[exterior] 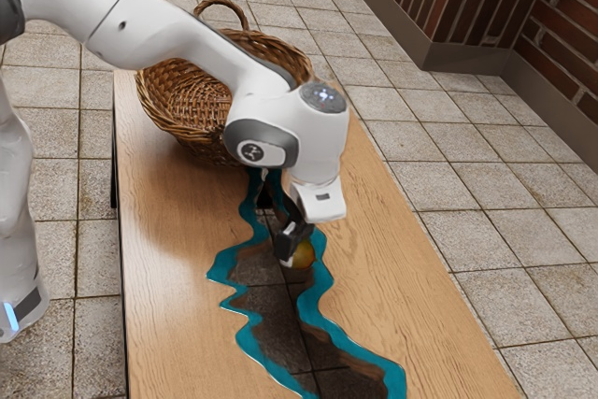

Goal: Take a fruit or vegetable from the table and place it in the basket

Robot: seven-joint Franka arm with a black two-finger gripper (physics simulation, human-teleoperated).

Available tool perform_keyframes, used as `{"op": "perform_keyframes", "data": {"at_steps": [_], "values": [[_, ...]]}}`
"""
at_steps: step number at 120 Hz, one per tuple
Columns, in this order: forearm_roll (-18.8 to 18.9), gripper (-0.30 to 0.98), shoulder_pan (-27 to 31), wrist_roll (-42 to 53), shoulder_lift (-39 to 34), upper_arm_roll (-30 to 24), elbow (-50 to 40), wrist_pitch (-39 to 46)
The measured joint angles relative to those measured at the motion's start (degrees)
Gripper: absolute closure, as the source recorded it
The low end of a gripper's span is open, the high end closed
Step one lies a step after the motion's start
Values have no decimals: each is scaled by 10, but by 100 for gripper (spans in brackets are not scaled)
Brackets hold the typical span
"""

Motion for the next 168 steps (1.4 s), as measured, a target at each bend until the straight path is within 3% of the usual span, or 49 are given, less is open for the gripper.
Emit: {"op": "perform_keyframes", "data": {"at_steps": [42,64,92,106,119,131,148,168], "values": [[45,1,14,10,3,-16,-6,34],[125,1,19,13,4,-25,-22,57],[182,36,27,14,15,-38,-23,75],[132,35,2,9,13,-40,-24,76],[27,35,-7,2,-11,-37,-16,61],[-27,36,2,-5,-34,-34,43,20],[-51,35,4,-18,-51,-6,179,-79],[-30,38,7,-33,-53,90,327,-215]]}}
